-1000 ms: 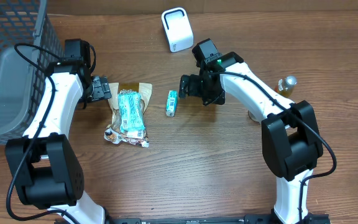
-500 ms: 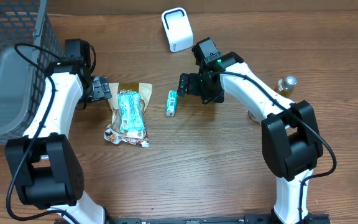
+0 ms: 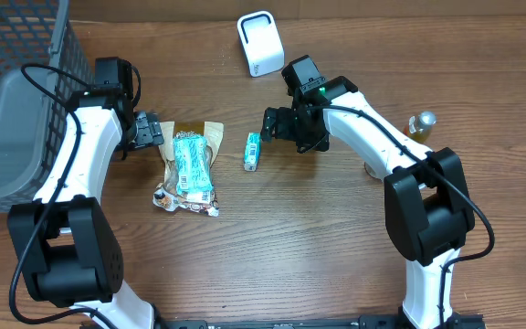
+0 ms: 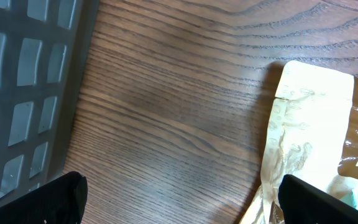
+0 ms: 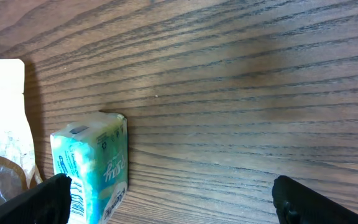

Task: Scan the item barcode

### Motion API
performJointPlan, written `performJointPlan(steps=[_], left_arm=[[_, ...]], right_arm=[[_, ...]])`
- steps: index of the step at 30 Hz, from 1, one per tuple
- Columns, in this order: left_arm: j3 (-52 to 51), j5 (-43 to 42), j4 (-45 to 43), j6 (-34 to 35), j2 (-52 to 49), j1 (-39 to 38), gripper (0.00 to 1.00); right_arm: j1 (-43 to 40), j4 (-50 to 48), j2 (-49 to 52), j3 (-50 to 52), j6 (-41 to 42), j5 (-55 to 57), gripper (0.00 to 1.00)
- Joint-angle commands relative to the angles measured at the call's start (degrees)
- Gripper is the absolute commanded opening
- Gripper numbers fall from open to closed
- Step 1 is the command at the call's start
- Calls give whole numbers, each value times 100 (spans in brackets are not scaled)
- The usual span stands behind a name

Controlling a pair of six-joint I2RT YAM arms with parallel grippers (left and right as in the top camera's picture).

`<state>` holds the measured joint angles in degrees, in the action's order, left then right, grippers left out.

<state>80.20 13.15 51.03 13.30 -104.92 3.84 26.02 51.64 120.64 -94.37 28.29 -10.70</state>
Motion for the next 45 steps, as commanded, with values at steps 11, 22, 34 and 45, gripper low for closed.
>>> performJointPlan(steps=[11,22,34,45], left_arm=[[31,76,-11,-22,4,-22,99],[31,76,-11,-22,4,-22,100],[31,76,-11,-22,4,-22,100],[31,76,-11,-22,4,-22,100]], right_arm=[[0,-28,-48,20,4,-33,100],[0,-105,-48,20,4,-35,100],[26,-695,-50,7,-763,-1908,100],[284,-1556,-50,-203,-992,-2739,100]])
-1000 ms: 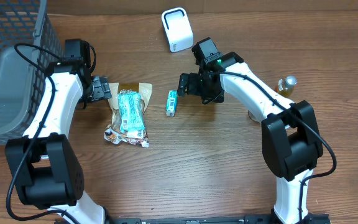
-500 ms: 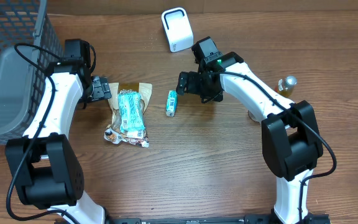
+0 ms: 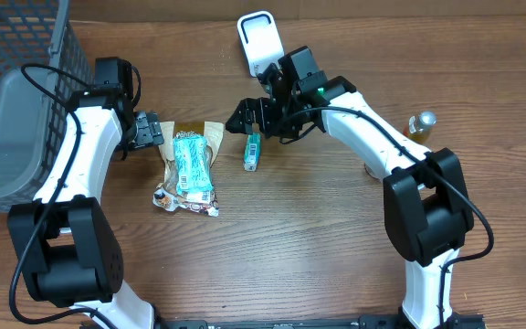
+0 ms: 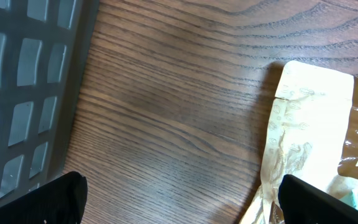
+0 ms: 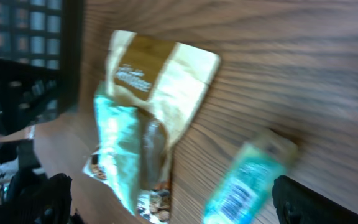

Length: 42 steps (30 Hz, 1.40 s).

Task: Scan the item barcode

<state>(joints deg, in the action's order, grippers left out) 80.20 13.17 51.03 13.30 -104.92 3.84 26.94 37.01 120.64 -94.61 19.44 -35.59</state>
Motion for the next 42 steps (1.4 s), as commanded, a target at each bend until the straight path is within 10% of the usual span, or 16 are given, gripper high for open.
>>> performJointPlan(steps=[1,16,42], left_arm=[[31,74,-11,-24,4,-22,100],[31,74,-11,-24,4,-22,99],[31,74,-11,-22,4,-22,99]], right_arm=[[264,-131,-50,-179,-105,-160,100],[1427,-205,-50,-179,179,2238,100],[1447,271,-50,-177,544,3298,100]])
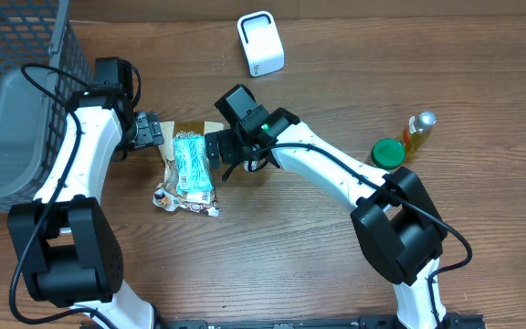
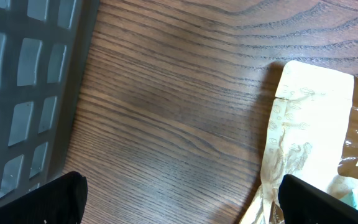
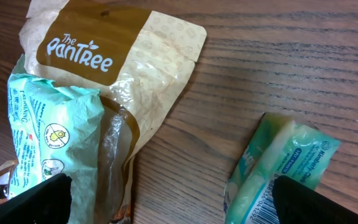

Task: Scan the item barcode

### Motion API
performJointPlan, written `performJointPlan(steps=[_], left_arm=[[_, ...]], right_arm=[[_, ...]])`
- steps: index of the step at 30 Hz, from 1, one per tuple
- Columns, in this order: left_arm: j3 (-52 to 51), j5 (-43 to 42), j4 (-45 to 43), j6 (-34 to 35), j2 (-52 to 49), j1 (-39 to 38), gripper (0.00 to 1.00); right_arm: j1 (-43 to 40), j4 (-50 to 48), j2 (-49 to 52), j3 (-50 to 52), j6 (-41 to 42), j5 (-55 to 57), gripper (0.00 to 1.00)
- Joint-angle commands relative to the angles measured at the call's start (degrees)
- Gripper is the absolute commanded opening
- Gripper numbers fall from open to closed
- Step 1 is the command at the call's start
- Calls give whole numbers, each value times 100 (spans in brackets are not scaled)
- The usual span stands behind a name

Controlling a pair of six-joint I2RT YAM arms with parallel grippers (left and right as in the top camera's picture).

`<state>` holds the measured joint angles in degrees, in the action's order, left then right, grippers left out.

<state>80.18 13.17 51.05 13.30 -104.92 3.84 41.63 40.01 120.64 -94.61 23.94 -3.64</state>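
Observation:
A small teal tissue pack (image 3: 281, 165) lies on the wooden table, its barcode showing by my right finger; in the overhead view my right arm hides it. Left of it lies a brown PanTree bag (image 3: 135, 68) with a teal packet (image 1: 190, 164) on top. My right gripper (image 3: 179, 205) hovers open over the bare wood between bag and pack, holding nothing. The white scanner (image 1: 260, 43) stands at the back. My left gripper (image 2: 179, 202) is open and empty, just left of the bag (image 2: 309, 124).
A grey mesh basket (image 1: 12, 100) fills the far left, close to my left arm. A green lid (image 1: 389, 153) and a small yellow bottle (image 1: 418, 130) stand at the right.
My right gripper has moved left, from over the tissue pack near the scanner to the gap between the bag and the pack. It is still open. The left arm has not moved.
My right gripper first stood open and low, just right of the tissue pack. Then it was over the pack, close to the scanner, looking across the bag. Now it is farther left between bag and pack. Pack, bag and left arm stayed put.

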Motion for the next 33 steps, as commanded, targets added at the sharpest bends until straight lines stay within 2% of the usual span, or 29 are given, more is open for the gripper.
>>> performJointPlan(steps=[1,17,33], left_arm=[[33,74,-13,-22,4,-22,100],[33,74,-13,-24,4,-22,100],[33,74,-13,-22,4,-22,100]], right_arm=[[-22,-48,-50,-177,175,103,100],[-22,-240,-48,-129,658,101,100],[-55,-348,-28,55,651,105,100]])
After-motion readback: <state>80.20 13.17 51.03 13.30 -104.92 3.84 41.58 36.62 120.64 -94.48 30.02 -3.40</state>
